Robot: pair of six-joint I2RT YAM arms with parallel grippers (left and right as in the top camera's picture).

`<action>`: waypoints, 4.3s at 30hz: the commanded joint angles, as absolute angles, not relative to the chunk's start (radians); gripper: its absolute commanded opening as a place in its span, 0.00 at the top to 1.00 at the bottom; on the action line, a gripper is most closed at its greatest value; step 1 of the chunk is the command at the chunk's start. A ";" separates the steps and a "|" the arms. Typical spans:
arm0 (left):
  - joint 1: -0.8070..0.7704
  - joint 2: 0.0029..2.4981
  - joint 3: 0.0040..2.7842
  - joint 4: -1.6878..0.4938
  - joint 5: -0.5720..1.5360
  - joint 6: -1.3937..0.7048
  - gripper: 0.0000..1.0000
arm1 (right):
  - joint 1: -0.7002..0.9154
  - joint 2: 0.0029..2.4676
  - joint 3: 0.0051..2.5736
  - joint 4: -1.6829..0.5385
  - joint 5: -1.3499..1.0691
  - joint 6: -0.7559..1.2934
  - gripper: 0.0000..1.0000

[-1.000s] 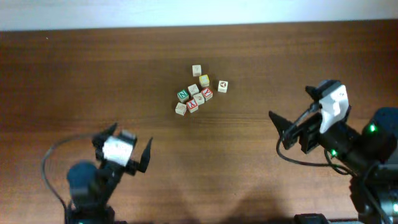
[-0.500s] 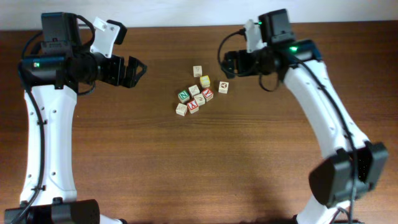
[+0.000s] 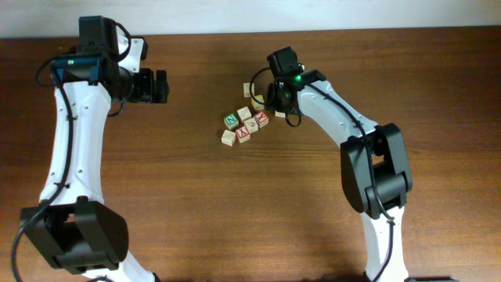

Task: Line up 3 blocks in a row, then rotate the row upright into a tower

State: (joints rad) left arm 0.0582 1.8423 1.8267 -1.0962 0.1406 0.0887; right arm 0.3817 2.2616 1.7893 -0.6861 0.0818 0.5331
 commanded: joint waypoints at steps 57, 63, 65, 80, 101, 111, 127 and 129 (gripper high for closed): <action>0.055 1.850 1.840 -1.097 0.130 0.079 0.01 | 0.423 2.152 1.483 -0.334 -0.150 0.292 0.36; 0.055 1.850 1.840 -1.097 0.130 0.080 0.01 | 0.439 2.185 1.483 -0.344 -0.147 0.315 0.41; 0.055 1.850 1.840 -1.097 0.130 0.080 0.01 | 0.439 2.185 1.483 -0.392 -0.147 0.316 0.55; 0.055 1.850 1.840 -1.097 0.130 0.080 0.01 | 0.447 2.036 1.776 -1.153 -0.151 0.371 0.78; 0.055 1.850 1.840 -1.097 0.130 0.080 0.01 | 0.516 2.118 1.687 -0.793 -0.077 0.607 0.31; 0.055 1.850 1.840 -1.097 0.130 0.080 0.01 | 0.530 2.219 1.687 -0.718 0.006 0.701 0.39; 0.055 1.850 1.840 -1.097 0.130 0.079 0.01 | 0.532 2.251 1.649 -0.812 0.019 0.635 0.42; 0.055 1.850 1.840 -1.097 0.130 0.080 0.01 | 0.532 2.251 1.649 -0.813 0.011 0.581 0.48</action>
State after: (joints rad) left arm 0.0574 1.8435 1.8275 -1.0977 0.1295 0.0853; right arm 0.5255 2.2269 1.6699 -0.8066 0.0078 0.6514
